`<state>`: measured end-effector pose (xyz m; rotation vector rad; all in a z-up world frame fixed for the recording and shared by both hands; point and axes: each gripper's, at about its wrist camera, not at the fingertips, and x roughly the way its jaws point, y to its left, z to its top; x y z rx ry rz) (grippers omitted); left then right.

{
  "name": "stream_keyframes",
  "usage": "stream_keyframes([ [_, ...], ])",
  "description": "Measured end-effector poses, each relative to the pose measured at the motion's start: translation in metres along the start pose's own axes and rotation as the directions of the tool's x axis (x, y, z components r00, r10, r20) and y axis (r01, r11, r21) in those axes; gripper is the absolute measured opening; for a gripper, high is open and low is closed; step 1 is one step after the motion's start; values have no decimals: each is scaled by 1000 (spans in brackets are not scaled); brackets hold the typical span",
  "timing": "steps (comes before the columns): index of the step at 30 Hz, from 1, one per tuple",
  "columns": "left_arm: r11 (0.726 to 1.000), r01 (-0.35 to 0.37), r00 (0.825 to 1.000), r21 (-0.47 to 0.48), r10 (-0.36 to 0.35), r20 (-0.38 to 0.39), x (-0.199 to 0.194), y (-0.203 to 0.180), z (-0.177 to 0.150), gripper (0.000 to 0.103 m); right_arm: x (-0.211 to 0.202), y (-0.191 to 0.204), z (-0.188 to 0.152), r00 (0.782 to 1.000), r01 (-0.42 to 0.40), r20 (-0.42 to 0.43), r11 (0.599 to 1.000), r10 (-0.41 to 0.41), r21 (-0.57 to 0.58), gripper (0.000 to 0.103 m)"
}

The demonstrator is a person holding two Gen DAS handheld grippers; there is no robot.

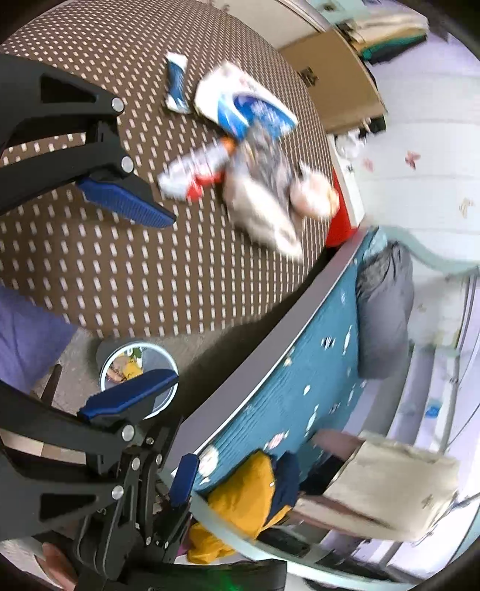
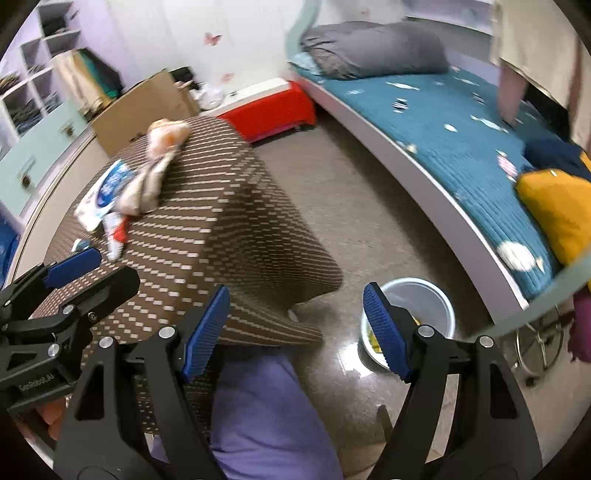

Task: Collect trash
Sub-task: 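Move both tools back toward the table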

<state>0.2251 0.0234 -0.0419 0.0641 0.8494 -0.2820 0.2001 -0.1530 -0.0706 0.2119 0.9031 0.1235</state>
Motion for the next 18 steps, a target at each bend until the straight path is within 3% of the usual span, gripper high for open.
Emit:
stream_keyframes([
  [12, 984, -138, 990, -108, 142, 25, -28, 93, -18, 81, 22, 94, 11, 991, -134, -35, 976, 130, -170, 74],
  [18, 978, -182, 982, -99, 185, 24, -37, 130, -22, 84, 36, 133, 19, 985, -173, -53, 952, 165, -252, 74],
])
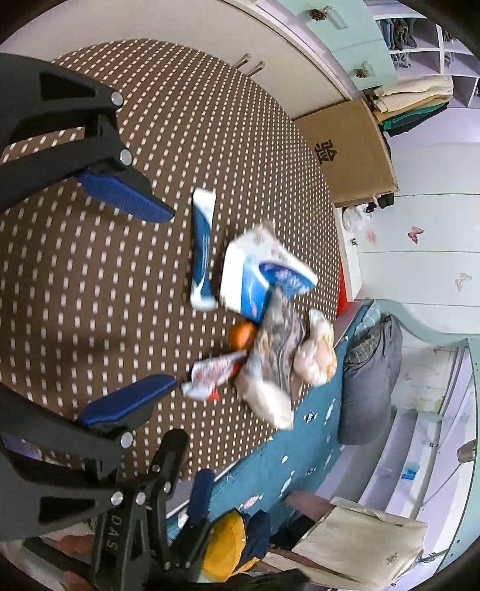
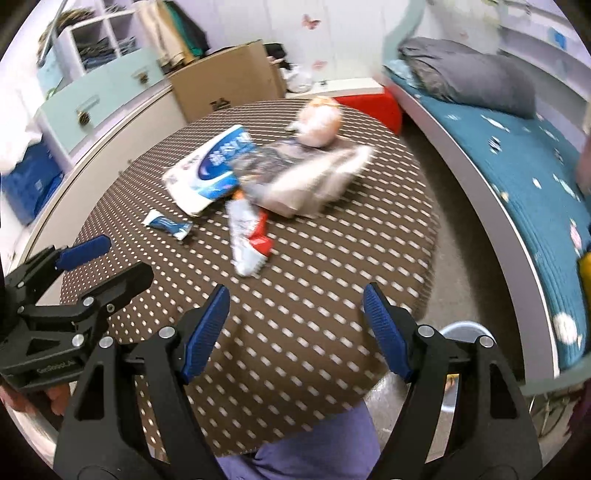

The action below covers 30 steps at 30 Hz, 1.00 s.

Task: Collect trash
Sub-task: 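Move both tools back toward the table, then grasp the red-white wrapper with the right tool while the left tool grasps the blue tube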

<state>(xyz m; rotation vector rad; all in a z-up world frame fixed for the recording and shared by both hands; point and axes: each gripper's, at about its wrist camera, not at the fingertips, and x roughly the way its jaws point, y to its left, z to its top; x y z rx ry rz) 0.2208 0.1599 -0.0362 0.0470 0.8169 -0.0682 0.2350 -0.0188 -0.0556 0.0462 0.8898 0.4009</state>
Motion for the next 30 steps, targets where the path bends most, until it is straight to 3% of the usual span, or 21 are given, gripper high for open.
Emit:
stream_keyframes([
  [4, 997, -30, 1000, 68, 30, 3, 6, 15, 5, 85, 16, 15, 12, 1000, -11, -10, 1000, 10, -20, 74],
  [6, 995, -44, 999, 94, 45, -1, 13, 22, 10, 85, 25, 23, 17, 1000, -9, -17, 999, 8, -31, 68],
  [12, 990, 14, 999, 139, -8, -37, 44, 35, 23, 85, 49, 33, 27, 999, 9, -51, 999, -11, -41, 58],
  [14, 988, 35, 998, 152, -26, -62, 56, 38, 25, 85, 52, 35, 30, 999, 22, -42, 998, -24, -53, 43],
  [17, 989, 34, 996, 141, -23, -83, 71, 40, 26, 85, 56, 35, 33, 999, 29, -37, 998, -31, -62, 32],
  [19, 991, 41, 996, 127, -30, -89, 75, 41, 25, 62, 56, 34, 34, 999, 18, -43, 998, -21, -59, 28],
  [21, 993, 25, 997, 115, -16, -76, 71, 42, 25, 18, 54, 34, 32, 999, 8, -48, 998, -11, -59, 26],
  [23, 996, 20, 995, 84, -12, -99, 69, 45, 23, 4, 52, 34, 30, 999, 2, -50, 998, -5, -58, 23],
  [24, 998, 41, 993, 42, -36, -109, 67, 49, 21, 1, 50, 34, 29, 999, -1, -51, 998, -1, -57, 23],
  [27, 1000, 18, 994, 9, -17, -112, 60, 51, 15, 0, 44, 32, 24, 999, -13, -53, 998, 10, -56, 23],
  [30, 998, 67, 993, 19, -65, -101, 46, 44, 6, 2, 40, 30, 19, 998, -33, -62, 998, 30, -46, 23],
])
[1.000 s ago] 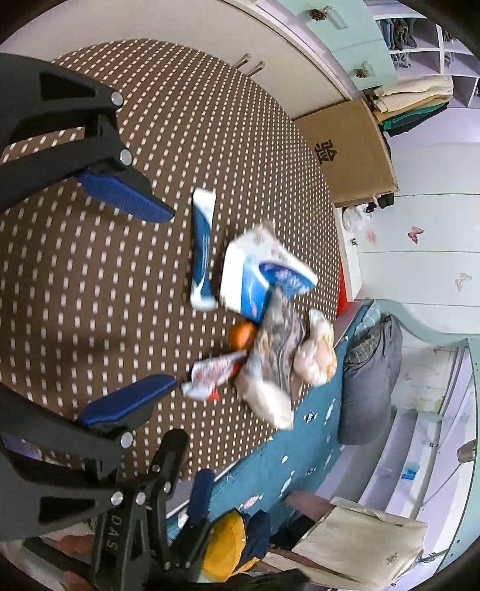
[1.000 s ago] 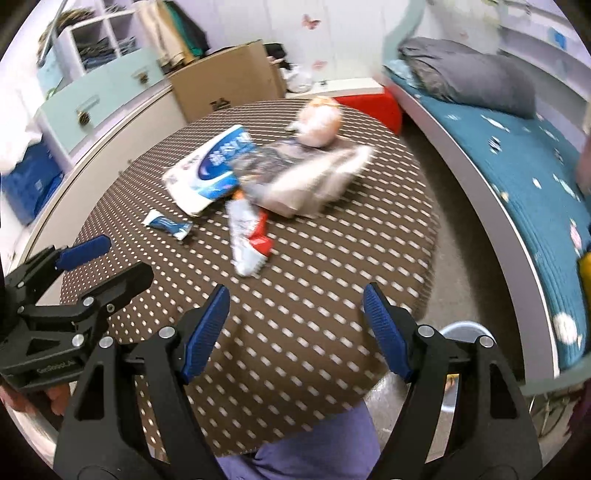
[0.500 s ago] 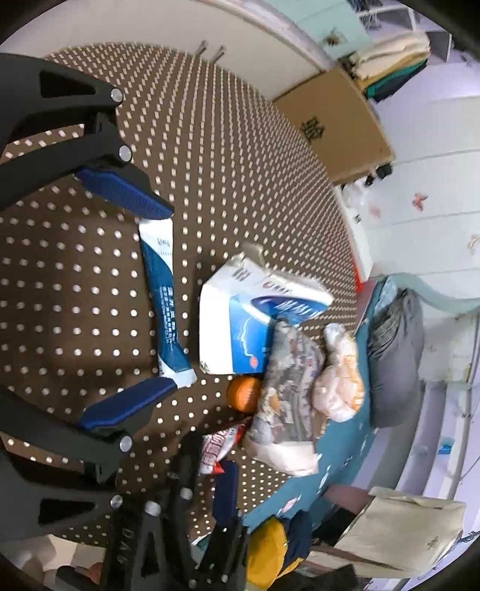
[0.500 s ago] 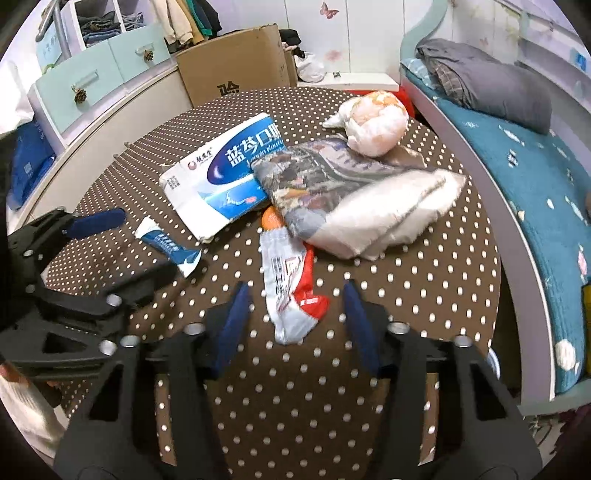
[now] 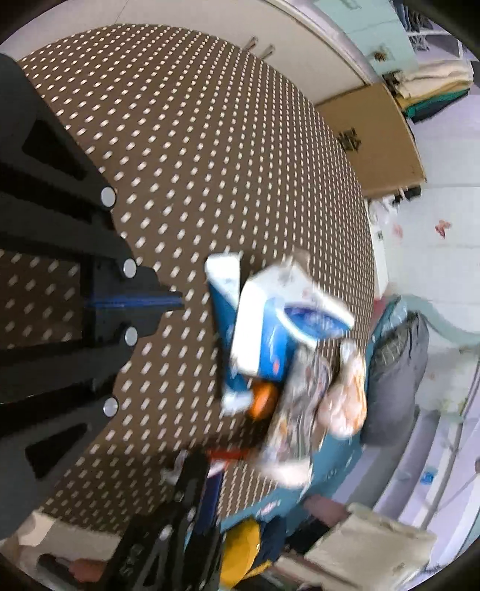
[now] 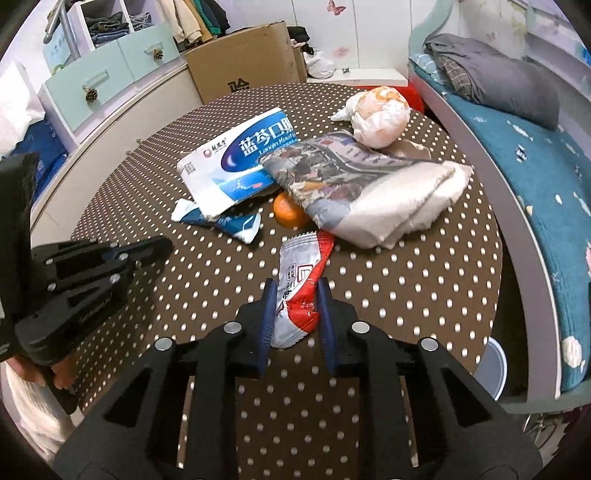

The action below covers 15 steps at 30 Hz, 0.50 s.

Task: Collect trash
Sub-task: 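Grasp the red-white wrapper with the right tool while the left tool grasps the blue tube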

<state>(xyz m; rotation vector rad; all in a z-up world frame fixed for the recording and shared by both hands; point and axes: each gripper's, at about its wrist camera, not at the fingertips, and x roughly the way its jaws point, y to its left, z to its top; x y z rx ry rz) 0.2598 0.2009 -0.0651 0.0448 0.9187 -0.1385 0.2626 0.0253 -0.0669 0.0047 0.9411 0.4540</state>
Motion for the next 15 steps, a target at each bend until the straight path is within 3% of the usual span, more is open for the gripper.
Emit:
stream_keyframes([
  [1, 1000, 0, 1000, 29, -1, 14, -3, -3, -1, 5, -2, -1, -2, 1000, 8, 0, 1000, -8, -2, 23],
  [2, 997, -20, 999, 70, 17, 38, -7, -9, -1, 24, -3, -1, -3, 1000, 11, 0, 1000, -11, -4, 23],
  [3, 995, -41, 998, 86, 36, 57, -9, -12, 1, 61, -3, -3, -4, 1000, 11, -1, 1000, -11, -3, 23],
  [4, 994, -55, 996, 95, 47, 77, -9, -13, 5, 69, -4, -5, -5, 1000, 9, -2, 1000, -9, 1, 23],
  [10, 992, 23, 995, 121, -34, 94, 8, -8, 36, 69, -6, -9, -5, 1000, 5, -7, 1000, -5, 13, 23],
  [14, 985, 22, 999, 168, -27, 29, 35, -11, 40, 68, -5, -7, -4, 1000, 7, -9, 1000, -7, 4, 23],
  [15, 984, 37, 999, 172, -39, 5, 41, -12, 39, 64, -5, -7, -4, 1000, 6, -9, 1000, -6, 3, 23],
])
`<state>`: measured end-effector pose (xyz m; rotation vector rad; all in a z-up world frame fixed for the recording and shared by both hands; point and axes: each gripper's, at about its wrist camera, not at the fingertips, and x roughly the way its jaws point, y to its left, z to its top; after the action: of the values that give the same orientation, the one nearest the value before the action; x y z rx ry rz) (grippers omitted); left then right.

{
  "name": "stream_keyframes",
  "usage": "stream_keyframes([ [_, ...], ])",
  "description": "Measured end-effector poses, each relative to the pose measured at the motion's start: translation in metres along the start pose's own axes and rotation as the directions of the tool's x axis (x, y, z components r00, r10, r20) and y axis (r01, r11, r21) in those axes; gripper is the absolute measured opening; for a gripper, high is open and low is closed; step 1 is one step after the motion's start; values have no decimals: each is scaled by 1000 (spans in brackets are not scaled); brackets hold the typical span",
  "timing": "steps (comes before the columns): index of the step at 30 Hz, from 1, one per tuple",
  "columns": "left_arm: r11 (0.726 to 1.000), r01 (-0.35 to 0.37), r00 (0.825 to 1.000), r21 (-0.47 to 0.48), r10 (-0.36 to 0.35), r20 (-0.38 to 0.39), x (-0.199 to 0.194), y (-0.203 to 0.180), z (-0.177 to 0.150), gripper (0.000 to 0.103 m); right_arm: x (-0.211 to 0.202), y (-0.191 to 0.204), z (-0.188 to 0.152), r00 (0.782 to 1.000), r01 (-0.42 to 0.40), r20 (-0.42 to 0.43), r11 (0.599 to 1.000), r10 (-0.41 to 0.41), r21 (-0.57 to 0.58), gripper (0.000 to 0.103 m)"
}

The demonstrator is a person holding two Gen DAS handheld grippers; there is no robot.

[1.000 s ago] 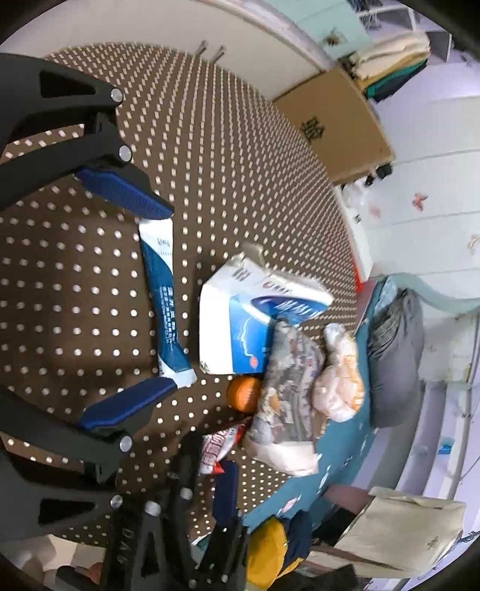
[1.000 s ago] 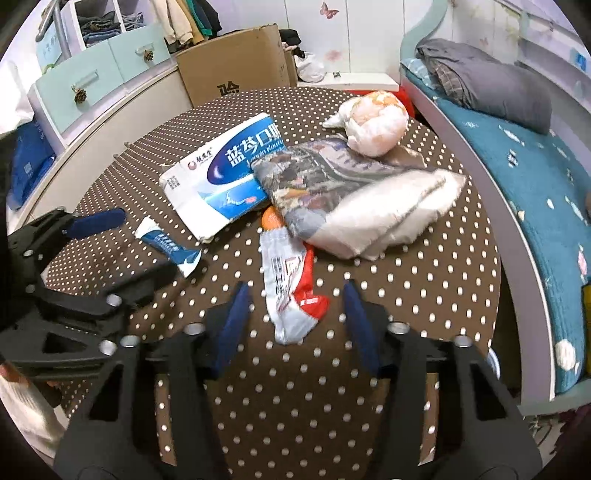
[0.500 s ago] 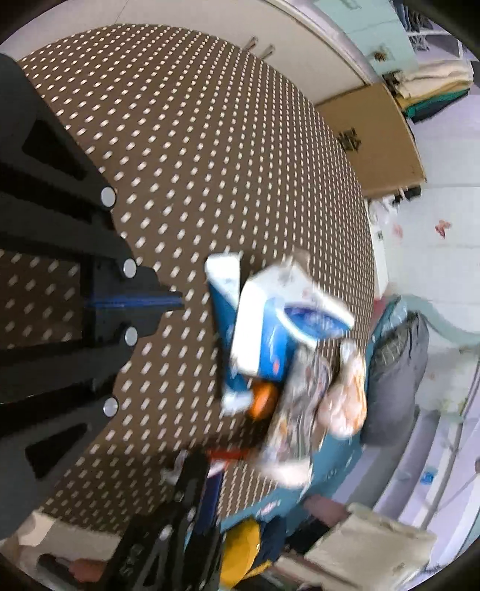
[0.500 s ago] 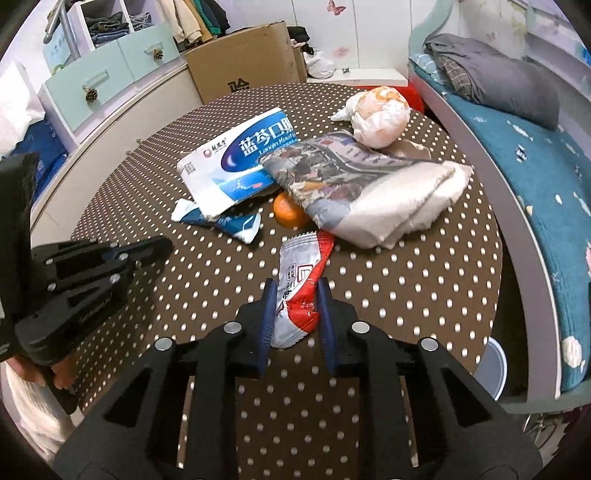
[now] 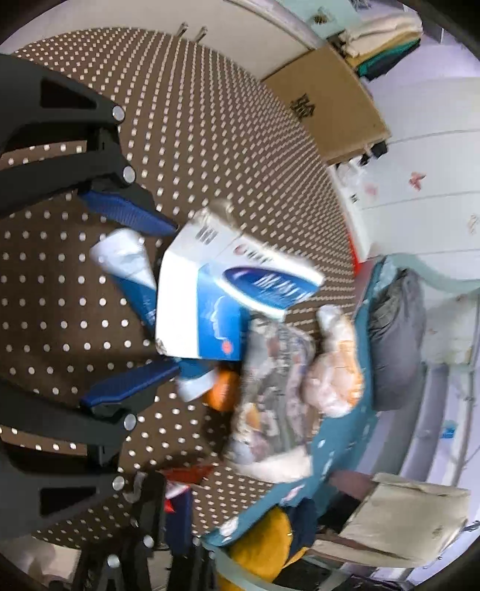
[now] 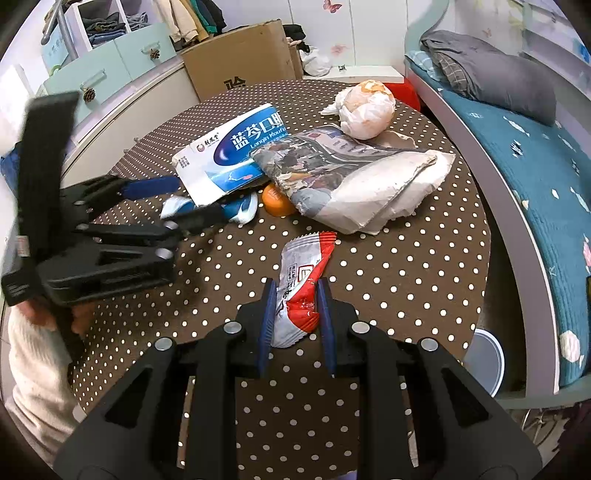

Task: Collect trash
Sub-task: 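Grasp the red-white wrapper with the right tool while the left tool grasps the blue tube, then carry the blue tube and red-white wrapper with both tools over the bucket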

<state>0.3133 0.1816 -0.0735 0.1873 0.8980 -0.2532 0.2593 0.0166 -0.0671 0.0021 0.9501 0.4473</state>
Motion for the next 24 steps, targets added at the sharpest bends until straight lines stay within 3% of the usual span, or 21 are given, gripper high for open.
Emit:
stream_keyframes([
  [2, 1000, 25, 1000, -19, -25, 2, 1, 0, -2, 54, 0, 0, 0, 1000, -2, 0, 1000, 2, 3, 23],
  [3, 999, 25, 1000, -26, -25, -1, -1, -1, -5, 30, 0, 0, 0, 1000, -2, 0, 1000, 2, 5, 23],
  [4, 999, 21, 1000, -36, -21, -1, -4, -2, -7, 17, 0, 0, 0, 1000, -1, 0, 1000, 1, 5, 23],
  [5, 999, 20, 1000, -51, -20, -7, -6, -3, -10, 15, 1, 1, 0, 1000, 0, 0, 1000, 0, 3, 23],
  [12, 980, 4, 1000, -201, -5, -6, -32, -11, -44, 11, -3, 5, -9, 1000, -11, -1, 1000, 11, -4, 23],
  [17, 975, -10, 1000, -223, 11, 3, -45, -26, -57, 11, -14, 2, -13, 1000, -15, 17, 1000, 15, -8, 21],
  [24, 980, 6, 999, -198, 1, 36, -53, -54, -45, 11, -35, -13, -20, 998, -5, 57, 1000, 4, 22, 20],
])
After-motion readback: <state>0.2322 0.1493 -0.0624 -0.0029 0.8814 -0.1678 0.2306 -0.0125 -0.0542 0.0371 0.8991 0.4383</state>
